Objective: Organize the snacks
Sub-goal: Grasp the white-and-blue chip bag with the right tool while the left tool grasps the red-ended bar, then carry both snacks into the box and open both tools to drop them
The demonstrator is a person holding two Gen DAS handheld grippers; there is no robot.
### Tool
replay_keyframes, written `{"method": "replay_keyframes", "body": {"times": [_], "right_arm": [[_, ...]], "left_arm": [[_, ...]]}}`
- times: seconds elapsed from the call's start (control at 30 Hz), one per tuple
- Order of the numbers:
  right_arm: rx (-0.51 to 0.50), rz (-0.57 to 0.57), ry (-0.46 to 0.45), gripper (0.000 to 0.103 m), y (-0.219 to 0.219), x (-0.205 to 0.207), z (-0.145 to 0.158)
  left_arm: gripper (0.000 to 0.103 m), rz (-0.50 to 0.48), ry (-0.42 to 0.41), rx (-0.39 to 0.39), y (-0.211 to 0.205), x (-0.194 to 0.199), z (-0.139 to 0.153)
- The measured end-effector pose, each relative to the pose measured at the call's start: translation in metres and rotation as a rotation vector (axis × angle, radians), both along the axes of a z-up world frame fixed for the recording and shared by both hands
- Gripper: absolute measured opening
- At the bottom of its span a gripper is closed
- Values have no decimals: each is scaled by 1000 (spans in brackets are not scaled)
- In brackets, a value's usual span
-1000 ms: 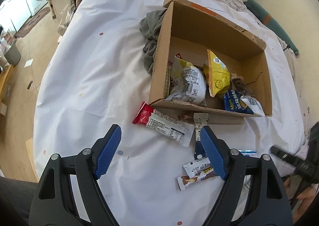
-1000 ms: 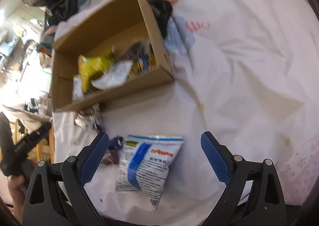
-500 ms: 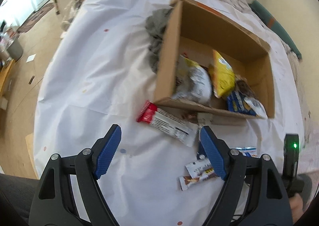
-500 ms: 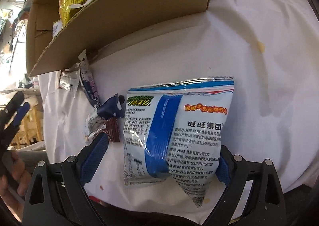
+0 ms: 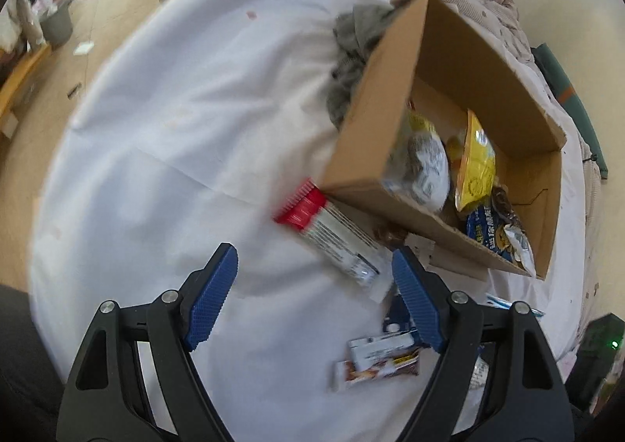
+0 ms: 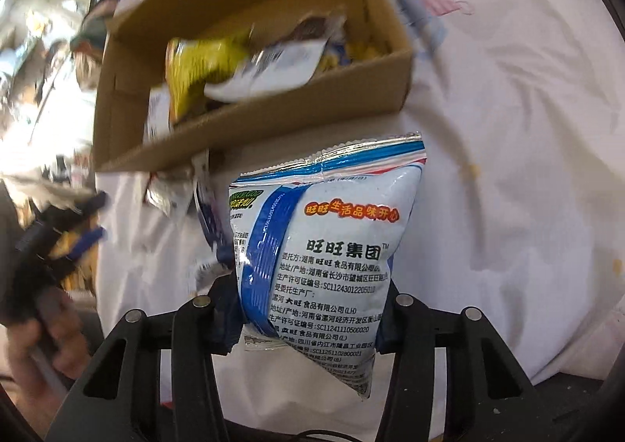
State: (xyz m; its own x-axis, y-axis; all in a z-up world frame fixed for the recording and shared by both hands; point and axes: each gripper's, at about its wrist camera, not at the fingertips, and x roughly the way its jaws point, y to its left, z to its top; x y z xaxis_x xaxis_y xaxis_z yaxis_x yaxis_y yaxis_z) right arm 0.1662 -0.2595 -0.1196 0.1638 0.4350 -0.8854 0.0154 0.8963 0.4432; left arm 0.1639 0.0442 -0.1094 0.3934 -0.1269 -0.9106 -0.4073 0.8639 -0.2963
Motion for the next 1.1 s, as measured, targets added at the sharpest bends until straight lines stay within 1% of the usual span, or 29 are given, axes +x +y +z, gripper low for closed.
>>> {"method": "replay_keyframes", "body": {"times": [0.07,0.13,0.27,0.3,0.33,0.37,0.43,0.47,0.53,0.57,0.63,0.67,0.77,0.87,0.97,1.1], "right_arm": [[11,-17,-4,51,-9,0,2],[19,-26,-8,51,-15,1,4],[32,-49,-12,51,-20,0,6],[37,-56,-13,51,-21,-1,7],[41,-60,-14,51,-22,-1,7],[43,-63,-16,51,-23,-3,6],[52,-66,-16,51,-24,-6,5],[59,-68,-14,51,-29,-9,5],[72,-66,-17,51,-29,-10,6],[78,-62,-21,51,-26,-9,8],[84,-52,-28,51,-20,-5,12],[87,-47,-32,51,-19,-5,14],[100,-40,-28,51,-18,-6,15],[108,-31,-29,51,-17,-7,16],[122,-21,-31,51,-16,-9,18],[134,13,-18,51,-9,-11,19]], "left_arm": [[79,46,12,-49,-10,5,-18],[79,103,7,-80,-15,10,-31],[78,196,-12,-25,-19,21,-50],[72,196,-5,-1,-20,24,-53],[68,185,12,35,-23,27,-56],[61,162,22,79,-27,30,-57],[51,125,37,126,-32,30,-57],[43,90,40,152,-35,28,-57],[39,57,35,157,-35,23,-57],[35,39,35,158,-32,20,-56],[29,25,40,159,-27,15,-55],[28,14,43,148,-23,10,-53],[28,-18,56,157,-18,-2,-45],[28,-74,72,149,-21,-11,-37],[28,-134,52,181,-26,-26,-20],[28,-207,-1,235,-43,-37,7]]}}
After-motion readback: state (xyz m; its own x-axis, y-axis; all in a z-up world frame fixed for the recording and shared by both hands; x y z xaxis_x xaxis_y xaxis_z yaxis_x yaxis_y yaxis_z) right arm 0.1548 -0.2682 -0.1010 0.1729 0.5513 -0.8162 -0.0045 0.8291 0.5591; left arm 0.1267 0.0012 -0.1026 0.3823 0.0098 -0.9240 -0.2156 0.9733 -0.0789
